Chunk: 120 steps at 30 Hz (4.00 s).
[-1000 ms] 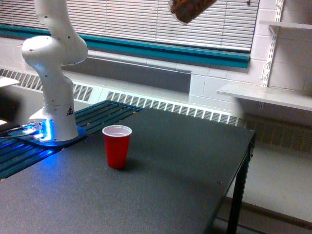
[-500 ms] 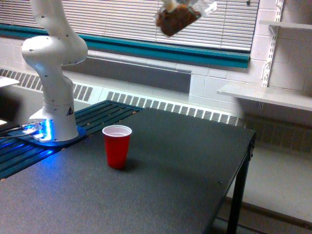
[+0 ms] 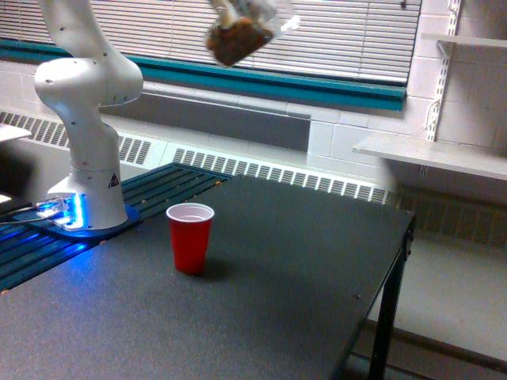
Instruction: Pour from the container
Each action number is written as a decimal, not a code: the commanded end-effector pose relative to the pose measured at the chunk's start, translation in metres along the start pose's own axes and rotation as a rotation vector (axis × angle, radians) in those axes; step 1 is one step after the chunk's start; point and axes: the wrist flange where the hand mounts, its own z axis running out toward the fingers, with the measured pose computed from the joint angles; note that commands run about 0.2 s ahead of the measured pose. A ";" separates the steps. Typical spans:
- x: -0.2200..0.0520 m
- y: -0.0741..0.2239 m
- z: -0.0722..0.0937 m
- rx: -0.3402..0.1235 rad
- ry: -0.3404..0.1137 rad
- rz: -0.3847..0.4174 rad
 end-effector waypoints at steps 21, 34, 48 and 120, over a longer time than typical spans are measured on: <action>-0.133 0.073 0.036 -0.102 -0.239 -0.007; -0.201 0.107 0.067 -0.197 -0.394 -0.012; -0.202 0.107 0.056 -0.202 -0.410 0.008; -0.258 0.113 0.068 -0.282 -0.693 0.210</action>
